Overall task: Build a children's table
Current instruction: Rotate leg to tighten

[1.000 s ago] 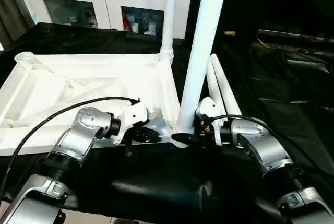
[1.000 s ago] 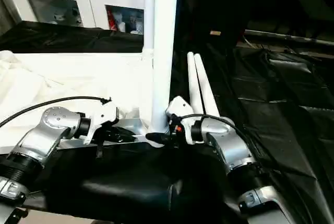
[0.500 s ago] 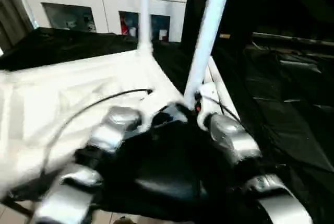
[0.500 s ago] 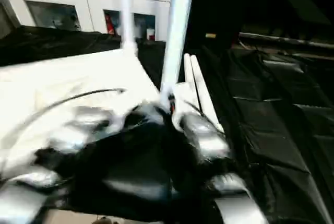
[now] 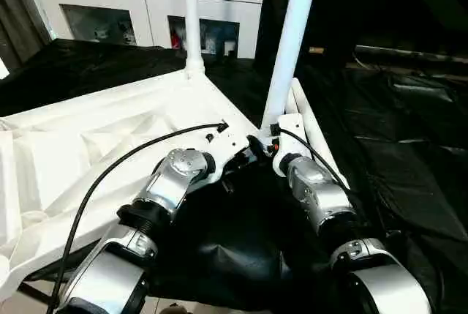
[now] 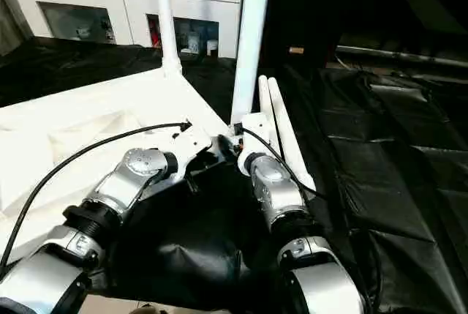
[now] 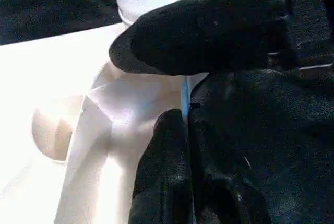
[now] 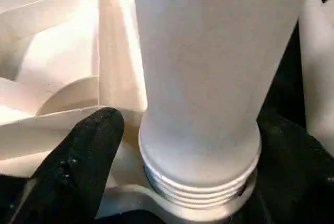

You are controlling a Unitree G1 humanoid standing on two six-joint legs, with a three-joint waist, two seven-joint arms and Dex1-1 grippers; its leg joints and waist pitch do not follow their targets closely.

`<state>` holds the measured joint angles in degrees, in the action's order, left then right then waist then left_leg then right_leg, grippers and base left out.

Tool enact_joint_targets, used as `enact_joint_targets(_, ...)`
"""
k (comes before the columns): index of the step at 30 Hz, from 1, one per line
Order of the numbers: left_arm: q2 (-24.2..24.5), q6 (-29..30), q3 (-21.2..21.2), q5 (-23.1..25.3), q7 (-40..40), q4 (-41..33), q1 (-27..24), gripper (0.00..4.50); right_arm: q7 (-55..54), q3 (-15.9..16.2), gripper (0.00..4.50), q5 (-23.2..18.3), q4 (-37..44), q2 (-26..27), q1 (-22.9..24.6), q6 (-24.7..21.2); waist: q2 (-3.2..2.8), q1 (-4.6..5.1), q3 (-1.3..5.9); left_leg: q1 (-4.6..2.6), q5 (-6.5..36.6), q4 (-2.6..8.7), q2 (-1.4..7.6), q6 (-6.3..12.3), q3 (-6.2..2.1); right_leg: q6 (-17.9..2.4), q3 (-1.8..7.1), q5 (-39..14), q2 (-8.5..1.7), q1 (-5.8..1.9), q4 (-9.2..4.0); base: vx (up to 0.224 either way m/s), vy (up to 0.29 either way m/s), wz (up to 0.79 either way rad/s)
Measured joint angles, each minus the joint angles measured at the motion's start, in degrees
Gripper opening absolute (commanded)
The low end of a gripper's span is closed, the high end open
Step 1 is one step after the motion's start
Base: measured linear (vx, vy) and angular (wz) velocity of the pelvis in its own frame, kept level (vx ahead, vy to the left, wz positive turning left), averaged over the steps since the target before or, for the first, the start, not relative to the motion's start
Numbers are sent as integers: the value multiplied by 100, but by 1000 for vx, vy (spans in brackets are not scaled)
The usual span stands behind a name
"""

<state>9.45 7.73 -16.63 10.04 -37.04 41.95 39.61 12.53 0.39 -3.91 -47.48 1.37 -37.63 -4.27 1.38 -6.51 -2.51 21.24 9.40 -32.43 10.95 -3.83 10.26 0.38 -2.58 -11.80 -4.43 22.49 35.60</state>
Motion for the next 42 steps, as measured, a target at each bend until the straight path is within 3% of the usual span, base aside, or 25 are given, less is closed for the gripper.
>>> enact_joint_targets(6, 111, -441, 9, 46, 138, 202, 70, 0, 348, 163, 410, -6, 1225, -281, 564, -82, -9, -14, -1, 31, -10, 8, 0, -13, 2, -17, -1, 12, 2, 35, -1, 0, 0, 0)
enact_joint_targets(7, 101, -497, 58, 47, 212, 252, 79, 45, 407, 173, 419, -10, 1451, -335, 662, -153, -10, -14, -1, 37, -10, 8, 0, -13, 2, -17, -1, 12, 2, 38, -8, 0, 0, 0)
enact_joint_targets(13, -67, -691, 509, -347, 433, 237, 74, 89, 604, 248, 419, -16, 2400, -531, 1067, -482, -1, -6, -7, 91, -10, -26, 3, -8, -2, -15, -5, 15, 3, 50, -44, 0, 0, 0)
enact_joint_targets(18, 29, -632, 841, -515, 740, -211, 30, 129, 745, 354, 419, -56, 3334, -686, 1496, -906, 8, -11, -11, 94, -4, -25, 4, 3, -1, -13, -6, 13, 3, 50, -57, 0, 0, 0)
enact_joint_targets(23, 318, -316, 1126, -515, 1090, -874, -346, 166, 804, 459, 419, -71, 3686, -719, 1731, -1138, 7, 9, -11, 88, -3, -24, 6, 1, -2, -12, -4, 12, 6, 51, -51, 0, 0, 0)
enact_joint_targets(31, 940, 367, 1699, 27, 2283, -1933, -1037, 222, 899, 679, 419, -74, 4236, -710, 1959, -1529, 21, 4, -15, 87, -4, -24, 6, -1, -3, -4, -4, 17, 6, 49, -49, 0, 0, 0)
enact_joint_targets(36, 1202, 492, 2179, 450, 3241, -2583, -1491, 265, 915, 804, 419, -67, 4292, -705, 2034, -1660, 37, 4, -19, 88, -4, -25, 5, -1, -4, -2, -3, 17, 7, 48, -51, 0, 0, 0)
enact_joint_targets(42, 1476, 745, 2716, 972, 4243, -3014, -1932, 264, 911, 927, 419, 8, 4295, -715, 2151, -1871, 44, 4, -18, 88, -4, -26, 5, -2, -8, 3, -3, 19, 10, 47, -52, 0, 0, 0)
